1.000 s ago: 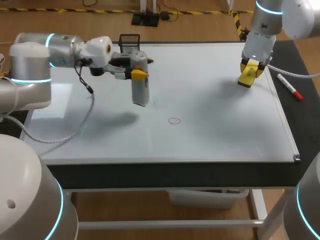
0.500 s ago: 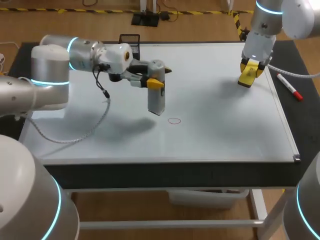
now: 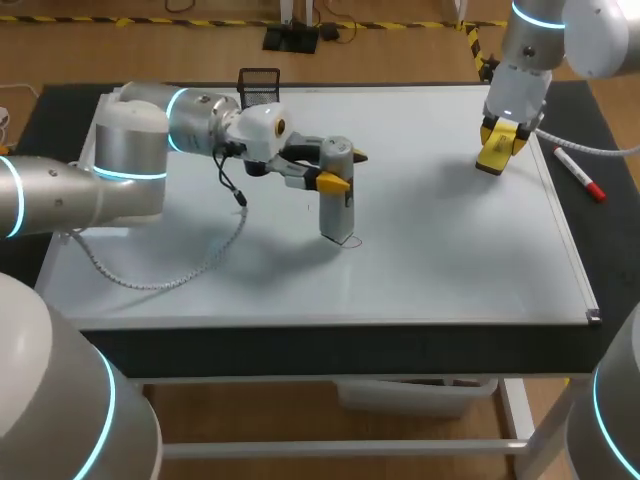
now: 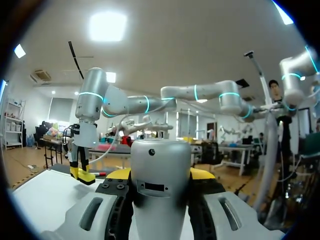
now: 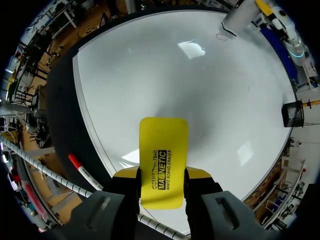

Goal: Pick up the inspection probe, press it on each red-marked spot on the whiteboard one by one, put down the probe, pick up the eraser, and wipe off all the red marks.

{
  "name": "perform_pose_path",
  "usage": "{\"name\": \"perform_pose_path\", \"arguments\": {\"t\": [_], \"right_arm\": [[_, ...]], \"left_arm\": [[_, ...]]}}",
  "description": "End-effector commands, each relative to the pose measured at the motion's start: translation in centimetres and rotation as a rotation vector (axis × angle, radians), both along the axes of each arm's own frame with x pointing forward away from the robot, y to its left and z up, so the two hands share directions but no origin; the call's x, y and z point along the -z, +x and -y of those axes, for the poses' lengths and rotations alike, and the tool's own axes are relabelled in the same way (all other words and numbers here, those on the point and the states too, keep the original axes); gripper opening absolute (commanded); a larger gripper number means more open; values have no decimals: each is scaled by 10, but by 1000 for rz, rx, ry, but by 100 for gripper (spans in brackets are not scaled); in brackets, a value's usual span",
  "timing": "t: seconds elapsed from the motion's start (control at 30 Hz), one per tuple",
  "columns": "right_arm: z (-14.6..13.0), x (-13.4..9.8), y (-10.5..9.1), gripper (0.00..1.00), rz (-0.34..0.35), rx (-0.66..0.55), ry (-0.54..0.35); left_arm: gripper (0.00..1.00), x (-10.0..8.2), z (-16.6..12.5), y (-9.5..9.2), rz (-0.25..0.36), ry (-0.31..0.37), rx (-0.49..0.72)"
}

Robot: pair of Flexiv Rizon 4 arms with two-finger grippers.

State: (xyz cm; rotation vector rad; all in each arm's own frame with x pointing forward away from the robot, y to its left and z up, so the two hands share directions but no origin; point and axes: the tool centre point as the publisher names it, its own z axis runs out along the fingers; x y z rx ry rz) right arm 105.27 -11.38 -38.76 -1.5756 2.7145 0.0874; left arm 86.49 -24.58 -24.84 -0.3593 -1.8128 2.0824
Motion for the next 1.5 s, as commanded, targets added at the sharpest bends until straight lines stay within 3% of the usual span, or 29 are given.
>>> {"name": "perform_pose_path", "arguments": {"t": [0.03, 0.87, 1.5], "right_arm": [[1, -1, 1, 0, -2, -2, -4], [1, -1, 1, 0, -2, -2, -4], [1, -1, 1, 0, -2, -2, -4]], "left_arm": [[0, 7, 8, 6, 5, -14, 43], [0, 27, 19, 14, -27, 20, 41], [0, 29, 22, 12, -29, 30, 49]]}}
